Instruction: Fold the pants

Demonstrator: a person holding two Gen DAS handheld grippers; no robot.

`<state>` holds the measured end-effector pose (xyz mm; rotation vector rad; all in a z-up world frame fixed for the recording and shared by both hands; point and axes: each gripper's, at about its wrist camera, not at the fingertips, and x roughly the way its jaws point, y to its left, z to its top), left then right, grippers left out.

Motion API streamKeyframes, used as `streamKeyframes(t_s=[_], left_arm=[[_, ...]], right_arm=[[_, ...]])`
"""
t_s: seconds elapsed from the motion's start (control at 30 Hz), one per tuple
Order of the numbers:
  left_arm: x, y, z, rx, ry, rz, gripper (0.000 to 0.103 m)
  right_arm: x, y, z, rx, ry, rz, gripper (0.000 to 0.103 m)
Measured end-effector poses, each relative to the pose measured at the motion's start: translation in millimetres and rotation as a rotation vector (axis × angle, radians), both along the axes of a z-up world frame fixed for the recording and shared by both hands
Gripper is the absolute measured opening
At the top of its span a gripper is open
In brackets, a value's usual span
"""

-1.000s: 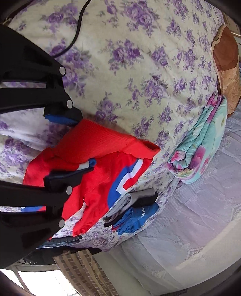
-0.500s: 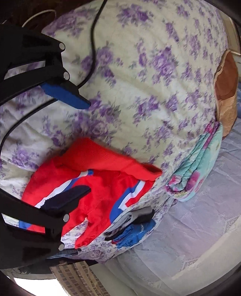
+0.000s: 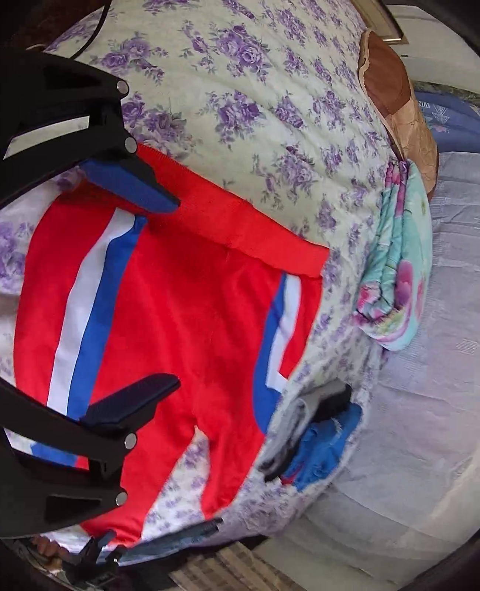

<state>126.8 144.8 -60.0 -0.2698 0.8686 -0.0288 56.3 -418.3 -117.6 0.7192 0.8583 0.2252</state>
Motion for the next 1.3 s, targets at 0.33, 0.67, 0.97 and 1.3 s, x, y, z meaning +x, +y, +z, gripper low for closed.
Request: streamKeyframes(t_s=[0.33,0.67,0.97,1.3], left_arm=[[18,11,30,-0.044,-0.076,-0.029,0.088],[132,35,-6,-0.165,0.110,0.067,0.091],[137,65,-13,-0.252,0.109,0.155,0.095],[147,84,-4,-0.162,0.031,0.113,0.097]], right_arm=[[15,11,44,-0.031,-0.076,0.027,0.074],[152,75,48,-0.003,-0.083,0.107,0.084],[205,67,-5,0.080,0.072,0.088,0.085],[198,83,58,-0.009,-0.152,0.255,0.085]])
